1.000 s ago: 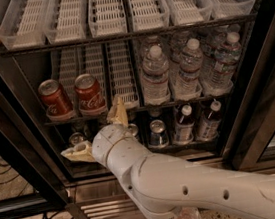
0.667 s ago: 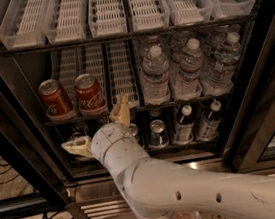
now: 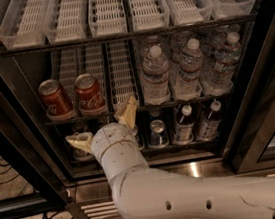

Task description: Pick coke can from middle shelf of fridge

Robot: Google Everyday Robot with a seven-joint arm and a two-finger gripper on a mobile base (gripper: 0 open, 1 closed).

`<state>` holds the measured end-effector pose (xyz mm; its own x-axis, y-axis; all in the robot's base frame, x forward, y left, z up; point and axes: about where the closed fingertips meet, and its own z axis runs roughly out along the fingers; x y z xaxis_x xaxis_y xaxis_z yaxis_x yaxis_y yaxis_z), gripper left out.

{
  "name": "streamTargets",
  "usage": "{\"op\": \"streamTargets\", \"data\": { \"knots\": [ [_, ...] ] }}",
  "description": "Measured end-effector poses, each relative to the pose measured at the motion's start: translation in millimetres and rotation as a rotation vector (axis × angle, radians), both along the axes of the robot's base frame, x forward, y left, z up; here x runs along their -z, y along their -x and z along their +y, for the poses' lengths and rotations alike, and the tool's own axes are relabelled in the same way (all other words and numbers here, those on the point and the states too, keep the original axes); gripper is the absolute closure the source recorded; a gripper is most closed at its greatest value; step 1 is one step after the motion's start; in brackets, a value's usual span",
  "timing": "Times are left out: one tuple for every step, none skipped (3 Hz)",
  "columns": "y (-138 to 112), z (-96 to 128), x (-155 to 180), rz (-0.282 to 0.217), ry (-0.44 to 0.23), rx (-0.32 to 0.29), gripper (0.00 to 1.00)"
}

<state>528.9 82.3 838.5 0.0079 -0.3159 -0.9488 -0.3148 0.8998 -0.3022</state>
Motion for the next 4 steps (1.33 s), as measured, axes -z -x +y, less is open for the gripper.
{"op": "streamTargets", "data": {
  "knots": [
    [0.0, 0.0, 0.0, 0.0, 0.0, 0.0, 0.0],
    [-5.1, 2.1, 1.2, -0.011, -0.032, 0.024, 0.0],
    [-14.5, 5.3, 0.4, -0.033, -0.067, 0.054, 0.15],
    [-20.4, 9.3, -0.4, -0.046, -0.089, 0.066, 0.28]
  ]
}}
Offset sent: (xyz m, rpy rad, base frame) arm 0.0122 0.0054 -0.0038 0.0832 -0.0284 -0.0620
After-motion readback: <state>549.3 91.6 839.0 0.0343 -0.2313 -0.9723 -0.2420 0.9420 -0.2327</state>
